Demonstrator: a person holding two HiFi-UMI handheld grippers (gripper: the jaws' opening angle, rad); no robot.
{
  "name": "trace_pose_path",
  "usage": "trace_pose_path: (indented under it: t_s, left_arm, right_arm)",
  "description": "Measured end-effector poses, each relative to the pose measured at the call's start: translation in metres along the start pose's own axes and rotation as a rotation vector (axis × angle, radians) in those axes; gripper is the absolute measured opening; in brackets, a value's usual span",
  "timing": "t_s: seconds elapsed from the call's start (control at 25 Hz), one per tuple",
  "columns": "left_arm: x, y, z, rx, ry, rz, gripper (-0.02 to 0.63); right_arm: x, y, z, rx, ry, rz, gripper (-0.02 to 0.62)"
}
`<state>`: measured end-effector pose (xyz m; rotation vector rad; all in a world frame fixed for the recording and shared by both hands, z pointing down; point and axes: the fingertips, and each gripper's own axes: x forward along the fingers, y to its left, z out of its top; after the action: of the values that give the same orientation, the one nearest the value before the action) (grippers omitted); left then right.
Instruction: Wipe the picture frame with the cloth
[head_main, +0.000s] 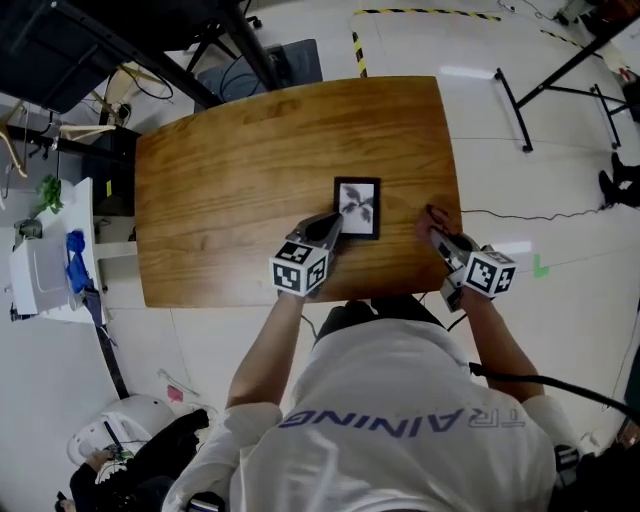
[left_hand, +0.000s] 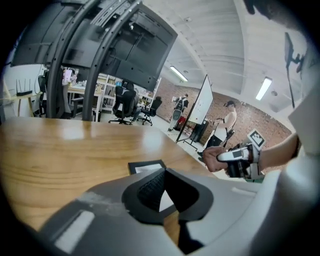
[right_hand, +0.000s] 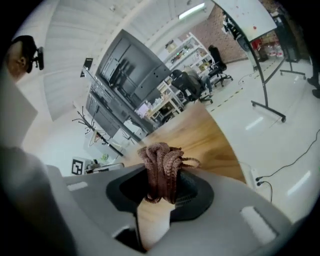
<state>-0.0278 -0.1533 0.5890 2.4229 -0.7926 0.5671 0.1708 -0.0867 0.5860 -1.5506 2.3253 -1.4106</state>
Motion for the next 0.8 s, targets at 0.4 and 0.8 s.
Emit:
trace_pose_path:
  t_s: [0.4,0.8]
  left_arm:
    - [-0.054,-0.077,0.044,0.044,-0.241,-0.042,0.006]
    - [-0.118,-0.104,0.112,0.253,-0.387,0.018,0.006]
  right_arm:
    - [-0.163,-0.033,0.09,-0.127,-0.46,-0.137,0.117]
    - [-0.217,0.073,0.102,-0.431,-0.565,-0.174,0.117]
